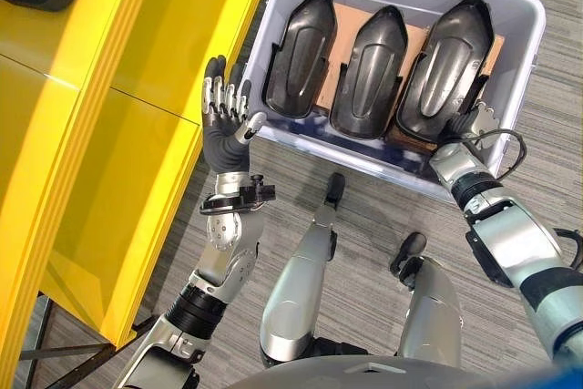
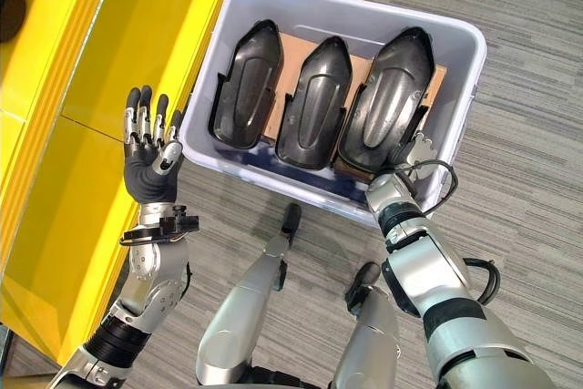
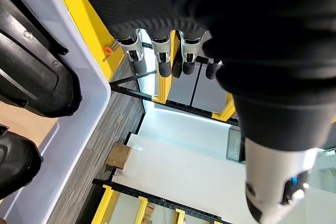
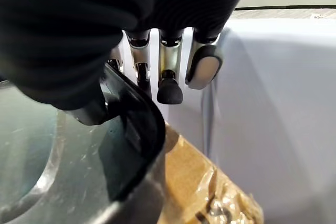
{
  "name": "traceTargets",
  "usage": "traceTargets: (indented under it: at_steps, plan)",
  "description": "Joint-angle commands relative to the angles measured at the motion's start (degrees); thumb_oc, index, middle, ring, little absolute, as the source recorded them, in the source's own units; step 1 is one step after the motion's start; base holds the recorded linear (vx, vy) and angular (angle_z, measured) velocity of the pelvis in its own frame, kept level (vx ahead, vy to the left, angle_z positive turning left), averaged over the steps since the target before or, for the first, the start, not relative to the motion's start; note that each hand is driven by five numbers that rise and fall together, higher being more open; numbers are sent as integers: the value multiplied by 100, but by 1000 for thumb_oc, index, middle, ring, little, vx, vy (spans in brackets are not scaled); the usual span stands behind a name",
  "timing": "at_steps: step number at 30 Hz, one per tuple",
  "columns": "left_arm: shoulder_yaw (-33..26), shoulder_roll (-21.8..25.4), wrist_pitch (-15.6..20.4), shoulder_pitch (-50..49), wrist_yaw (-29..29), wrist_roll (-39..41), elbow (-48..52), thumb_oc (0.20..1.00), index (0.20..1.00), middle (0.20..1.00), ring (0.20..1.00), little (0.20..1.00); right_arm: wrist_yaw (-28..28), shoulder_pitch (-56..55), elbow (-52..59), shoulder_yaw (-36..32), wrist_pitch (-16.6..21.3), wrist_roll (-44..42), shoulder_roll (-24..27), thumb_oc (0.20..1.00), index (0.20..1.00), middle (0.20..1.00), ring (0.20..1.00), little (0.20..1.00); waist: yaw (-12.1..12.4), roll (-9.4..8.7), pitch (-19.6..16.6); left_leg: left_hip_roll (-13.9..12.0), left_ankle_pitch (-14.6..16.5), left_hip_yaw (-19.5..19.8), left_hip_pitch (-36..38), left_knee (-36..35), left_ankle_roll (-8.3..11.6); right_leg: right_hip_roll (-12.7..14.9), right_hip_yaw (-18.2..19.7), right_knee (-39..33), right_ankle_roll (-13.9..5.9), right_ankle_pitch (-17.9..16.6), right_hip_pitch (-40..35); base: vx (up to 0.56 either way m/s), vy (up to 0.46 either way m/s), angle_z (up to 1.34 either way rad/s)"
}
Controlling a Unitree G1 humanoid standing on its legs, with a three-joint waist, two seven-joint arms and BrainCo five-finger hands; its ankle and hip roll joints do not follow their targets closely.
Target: Move parts from the plastic box to the shelf.
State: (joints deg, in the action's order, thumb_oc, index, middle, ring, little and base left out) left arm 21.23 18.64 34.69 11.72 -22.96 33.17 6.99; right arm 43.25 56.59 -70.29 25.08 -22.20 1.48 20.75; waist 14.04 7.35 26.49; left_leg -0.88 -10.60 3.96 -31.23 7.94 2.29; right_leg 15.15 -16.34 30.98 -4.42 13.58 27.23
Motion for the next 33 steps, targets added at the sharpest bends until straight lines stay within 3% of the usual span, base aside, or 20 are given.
traceTargets:
  at_steps: [1,5,7,9,11,12,13,19,25,33]
  plan:
    - [-68,87,463,219,-28,-54,446,1000,1000,1000,1000,1000,-313,-469,-551,-88,-493,-80,36,200,200,200,200,200,125,94,330,126,272,-352,-171,219,-231,-61,-40,-948,31,-1045,-303,0,0,0]
    - [-16,69,520,169,-42,-76,420,1000,1000,1000,1000,1000,-229,-576,-582,-79,-430,137,39,200,200,200,200,200,80,81,330,142,415,-376,3,222,-197,-41,30,-947,-6,-938,-430,24,-15,0]
    - [-7,75,534,210,-60,-82,421,1000,1000,1000,1000,1000,-29,-557,-582,-76,-431,240,50,200,200,200,200,200,78,118,330,105,296,-395,-48,194,-237,-64,-20,-1005,43,-1070,-382,-67,-7,2]
    - [0,100,572,174,-26,-56,408,1000,1000,1000,1000,1000,614,-602,-485,-48,-100,877,95,200,200,200,200,200,45,106,330,87,319,-429,87,160,-241,-61,-2,-1084,23,-1106,-495,-8,-53,1]
    - [-2,120,620,161,8,-20,368,1000,1000,1000,1000,1000,773,-576,-396,-40,-14,957,109,200,200,200,200,200,34,97,330,77,320,-438,170,127,-234,-59,3,-1149,6,-1132,-573,-22,-58,0]
    - [9,129,735,140,41,-8,307,1000,1000,1000,1000,1000,1097,-599,-143,-21,347,685,90,200,200,200,200,200,-12,60,330,23,327,-478,417,-7,-217,-65,23,-1314,-22,-1194,-760,-26,-77,-8]
    - [10,129,742,137,42,-7,304,1000,1000,1000,1000,1000,1105,-603,-131,-22,360,675,87,200,200,200,200,200,-14,58,330,20,327,-481,434,-16,-217,-67,25,-1324,-23,-1198,-773,-19,-75,-16]
    - [-228,172,787,166,287,207,34,1000,1000,1000,1000,1000,1476,-935,852,107,1315,812,88,200,200,200,200,200,-250,-95,227,-181,297,-548,1323,-523,-138,-160,129,-1875,-46,-1284,-1565,6,-74,-28]
    - [-474,257,850,-136,615,350,-64,1000,1000,1000,1000,1000,1754,-1618,1798,-108,1503,876,248,200,200,200,200,200,-396,-193,-168,-407,119,-528,1708,-1019,-8,-300,138,-2191,-12,-1298,-1945,53,-84,-19]
    - [-757,194,717,-703,965,428,-108,1000,1000,1000,1000,1000,1802,-2702,2806,-349,1655,1368,210,200,200,200,200,200,-562,-276,-610,-540,128,-525,2214,-1146,56,-379,146,-2339,62,-1249,-2452,79,-40,-7]
